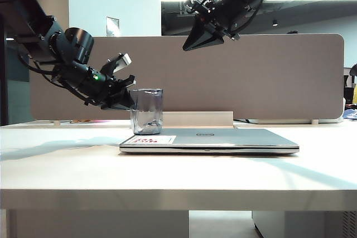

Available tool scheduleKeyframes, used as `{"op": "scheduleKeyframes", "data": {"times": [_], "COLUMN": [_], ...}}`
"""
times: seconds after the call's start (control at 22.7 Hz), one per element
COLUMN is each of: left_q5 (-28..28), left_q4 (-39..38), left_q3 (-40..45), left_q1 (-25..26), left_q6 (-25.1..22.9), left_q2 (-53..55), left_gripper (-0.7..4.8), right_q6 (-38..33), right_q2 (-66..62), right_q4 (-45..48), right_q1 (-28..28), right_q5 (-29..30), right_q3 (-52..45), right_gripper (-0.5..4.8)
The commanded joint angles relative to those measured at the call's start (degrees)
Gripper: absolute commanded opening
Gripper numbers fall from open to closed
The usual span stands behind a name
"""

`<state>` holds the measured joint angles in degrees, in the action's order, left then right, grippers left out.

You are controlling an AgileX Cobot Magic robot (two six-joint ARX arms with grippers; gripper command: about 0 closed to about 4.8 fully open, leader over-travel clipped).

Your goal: Pick up the water cup and place it on the side of the laptop close to you.

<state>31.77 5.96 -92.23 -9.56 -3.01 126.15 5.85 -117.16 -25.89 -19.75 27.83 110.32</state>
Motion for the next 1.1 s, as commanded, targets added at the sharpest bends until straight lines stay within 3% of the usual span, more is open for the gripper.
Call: {"op": "scheduleKeyframes", "data": {"times": [0.04, 0.44, 0.66, 0.84, 0.93, 1.1], "left_q5": [0.20, -0.57, -13.92, -11.04, -4.79, -4.50], "left_q4": [0.55, 0.39, -7.23, -3.28, 0.76, 2.75], "left_q3": [-0.17, -0.17, -0.44, -0.61, -0.59, -0.59], "left_q1": [-1.36, -4.59, -3.56, -2.75, -2.73, -2.84], "left_q6": [-1.01, -1.51, -1.51, -1.51, -1.53, -3.10], "left_q2": [-0.20, -0.17, -1.88, -3.17, -2.80, -2.78], "left_gripper": [-0.06, -0.06, -0.06, -0.06, -0.06, -0.06], "right_q6": [0.20, 0.20, 0.20, 0.20, 0.20, 0.20], "right_q2": [0.59, 0.59, 0.59, 0.57, 0.57, 0.57], "right_q4": [0.61, 0.02, 0.09, 0.35, -0.02, -1.16], "right_q1": [-0.02, 0.15, 0.55, 0.90, 0.96, 0.96], "right_q5": [-2.67, -2.64, -2.69, -4.61, -4.61, -4.61], "right_q3": [0.24, 0.22, 0.24, 0.22, 0.22, 0.22], "right_gripper": [-0.01, -0.01, -0.01, -0.01, -0.01, -0.01]}}
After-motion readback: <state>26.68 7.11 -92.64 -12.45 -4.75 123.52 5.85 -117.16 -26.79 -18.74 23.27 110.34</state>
